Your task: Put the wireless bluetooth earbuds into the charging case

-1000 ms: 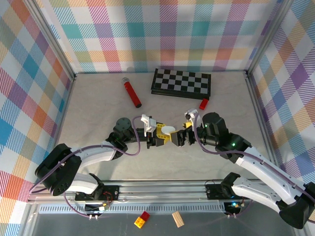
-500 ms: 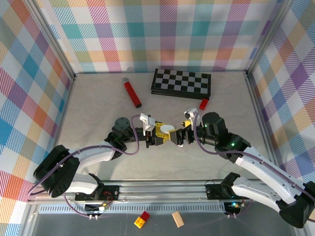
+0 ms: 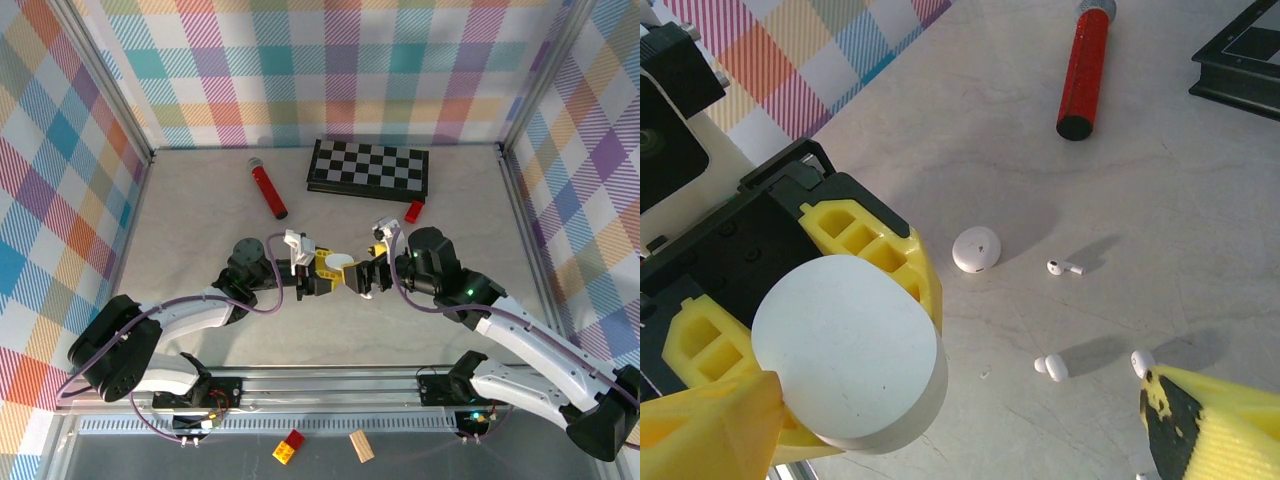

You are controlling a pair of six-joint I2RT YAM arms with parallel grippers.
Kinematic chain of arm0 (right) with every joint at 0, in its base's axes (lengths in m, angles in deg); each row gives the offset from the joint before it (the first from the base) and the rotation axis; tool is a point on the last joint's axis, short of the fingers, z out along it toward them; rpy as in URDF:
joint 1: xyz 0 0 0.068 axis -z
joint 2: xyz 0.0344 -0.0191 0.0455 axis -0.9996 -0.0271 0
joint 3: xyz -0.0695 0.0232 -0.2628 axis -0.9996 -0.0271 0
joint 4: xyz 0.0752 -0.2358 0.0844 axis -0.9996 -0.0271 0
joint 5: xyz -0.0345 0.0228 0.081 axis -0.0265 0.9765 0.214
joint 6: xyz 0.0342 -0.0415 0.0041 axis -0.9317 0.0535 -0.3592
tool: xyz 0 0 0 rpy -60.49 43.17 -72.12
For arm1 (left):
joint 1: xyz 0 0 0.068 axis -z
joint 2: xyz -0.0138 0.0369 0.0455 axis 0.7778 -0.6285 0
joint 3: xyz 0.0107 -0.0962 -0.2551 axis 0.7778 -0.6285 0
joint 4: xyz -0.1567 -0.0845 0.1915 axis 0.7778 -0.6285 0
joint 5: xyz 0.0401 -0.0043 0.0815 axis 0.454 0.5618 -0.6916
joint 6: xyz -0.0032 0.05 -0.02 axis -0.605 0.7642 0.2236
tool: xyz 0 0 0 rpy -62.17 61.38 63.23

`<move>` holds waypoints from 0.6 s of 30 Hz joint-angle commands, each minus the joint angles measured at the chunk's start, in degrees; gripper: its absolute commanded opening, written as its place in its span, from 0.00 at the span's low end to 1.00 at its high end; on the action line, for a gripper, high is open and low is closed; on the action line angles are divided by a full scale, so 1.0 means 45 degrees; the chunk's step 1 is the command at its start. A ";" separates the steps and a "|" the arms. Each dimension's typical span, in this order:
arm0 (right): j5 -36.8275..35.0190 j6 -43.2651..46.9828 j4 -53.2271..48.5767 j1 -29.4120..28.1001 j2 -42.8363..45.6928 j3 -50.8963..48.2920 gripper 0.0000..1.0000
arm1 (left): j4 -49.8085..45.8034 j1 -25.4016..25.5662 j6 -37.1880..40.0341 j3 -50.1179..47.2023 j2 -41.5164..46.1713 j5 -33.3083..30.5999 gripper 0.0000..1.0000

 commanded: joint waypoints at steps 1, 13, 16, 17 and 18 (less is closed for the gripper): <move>-0.0954 0.0420 0.0609 0.0089 -0.0153 0.0286 0.91 | 0.0515 0.0158 0.0085 0.0219 0.0322 0.1280 0.39; 0.1619 0.3016 -0.0204 0.0020 -0.0550 0.0607 0.92 | 0.0435 0.0150 -0.0166 0.0480 0.0132 0.1424 0.38; 0.1160 0.3068 0.0090 0.0010 -0.0625 0.0456 0.93 | 0.0497 0.0161 -0.0191 0.0502 0.0126 0.1483 0.38; 0.0969 0.3005 0.0257 0.0013 -0.0585 0.0376 0.93 | 0.0481 0.0163 -0.0201 0.0502 0.0127 0.1500 0.38; 0.0726 0.2921 0.0413 0.0010 -0.0494 0.0297 0.93 | 0.0471 0.0161 -0.0195 0.0483 0.0146 0.1536 0.38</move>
